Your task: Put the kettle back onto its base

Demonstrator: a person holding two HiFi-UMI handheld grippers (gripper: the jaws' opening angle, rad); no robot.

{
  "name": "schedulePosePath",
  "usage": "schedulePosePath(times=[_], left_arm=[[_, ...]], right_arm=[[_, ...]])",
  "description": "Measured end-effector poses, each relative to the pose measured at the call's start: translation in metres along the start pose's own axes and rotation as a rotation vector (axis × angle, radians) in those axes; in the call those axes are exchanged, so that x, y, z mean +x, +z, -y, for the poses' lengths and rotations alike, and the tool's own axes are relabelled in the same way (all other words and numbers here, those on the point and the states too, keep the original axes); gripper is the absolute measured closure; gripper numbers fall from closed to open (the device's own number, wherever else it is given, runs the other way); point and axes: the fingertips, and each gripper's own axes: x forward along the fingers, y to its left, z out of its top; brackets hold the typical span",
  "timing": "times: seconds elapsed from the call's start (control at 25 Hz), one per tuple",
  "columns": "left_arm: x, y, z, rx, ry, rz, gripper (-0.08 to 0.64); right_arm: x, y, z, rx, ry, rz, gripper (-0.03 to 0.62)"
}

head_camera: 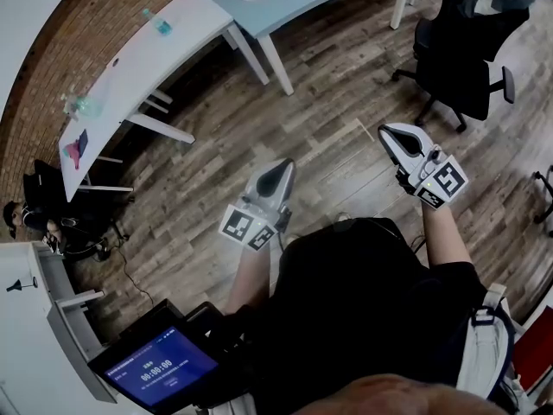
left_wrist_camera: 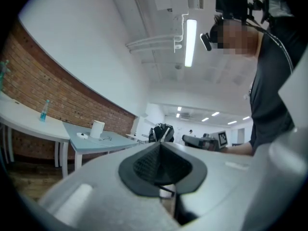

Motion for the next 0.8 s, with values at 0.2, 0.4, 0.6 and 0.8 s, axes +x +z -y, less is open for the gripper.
schedulePosePath(times=[0.2, 0.4, 0.6, 0.8], left_arm=[[0.015, -0.017, 0.015, 0.002, -0.017, -0.022, 0.555], [0.034, -0.027, 0.026, 0.023, -0.023, -0.032, 0.555], [0.044, -0.032, 0.033, 0.012, -0.042, -0.056, 0.555], [0.051, -0.038, 0.041, 0.037, -0.046, -0.084, 0.555]], right_arm=[[-0.009, -0.013, 0.001, 0.004, 0.04, -0.004, 0.586], [-0.023, -0.025, 0.005, 0.006, 0.085, -0.015, 0.586], [-0.024, -0.032, -0.005, -0.015, 0.16, -0.072, 0.586], [-0.026, -0.037, -0.009, -0.001, 0.197, -0.08, 0.586]])
